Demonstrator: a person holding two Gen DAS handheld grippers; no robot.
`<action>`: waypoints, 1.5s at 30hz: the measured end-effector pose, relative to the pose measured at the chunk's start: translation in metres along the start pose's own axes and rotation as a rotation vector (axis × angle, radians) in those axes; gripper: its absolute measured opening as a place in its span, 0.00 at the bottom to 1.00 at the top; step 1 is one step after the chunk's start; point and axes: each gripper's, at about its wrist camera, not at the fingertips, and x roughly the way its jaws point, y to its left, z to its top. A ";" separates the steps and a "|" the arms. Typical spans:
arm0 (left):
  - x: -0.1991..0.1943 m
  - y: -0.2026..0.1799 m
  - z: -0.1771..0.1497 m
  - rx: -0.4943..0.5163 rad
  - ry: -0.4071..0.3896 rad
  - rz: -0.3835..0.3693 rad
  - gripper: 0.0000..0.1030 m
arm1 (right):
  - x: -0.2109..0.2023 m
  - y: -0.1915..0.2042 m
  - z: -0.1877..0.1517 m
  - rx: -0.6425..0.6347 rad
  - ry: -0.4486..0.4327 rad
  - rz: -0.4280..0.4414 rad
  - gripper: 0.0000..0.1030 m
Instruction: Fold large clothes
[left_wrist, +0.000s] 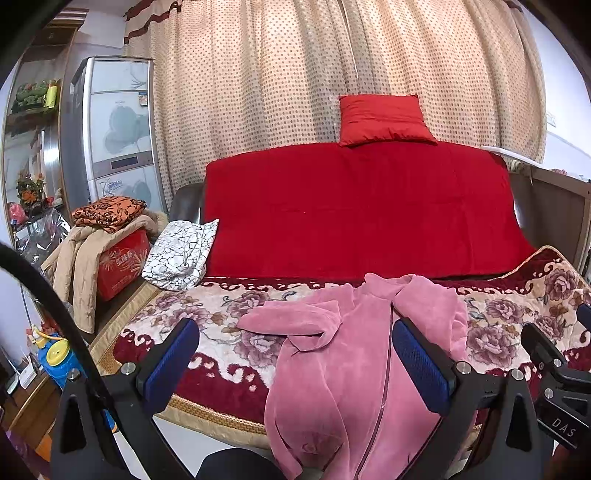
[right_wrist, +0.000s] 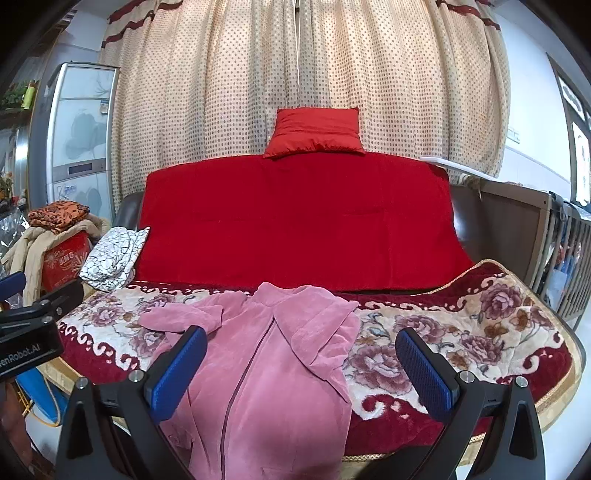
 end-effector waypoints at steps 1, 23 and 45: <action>0.001 -0.001 0.000 0.004 0.003 -0.001 1.00 | 0.000 0.000 0.000 -0.001 -0.002 -0.004 1.00; 0.031 -0.015 0.001 0.026 0.053 -0.008 1.00 | 0.023 -0.014 0.002 0.009 0.026 -0.030 1.00; 0.253 -0.101 -0.116 0.269 0.564 -0.111 1.00 | 0.281 -0.149 -0.051 0.636 0.393 0.420 0.81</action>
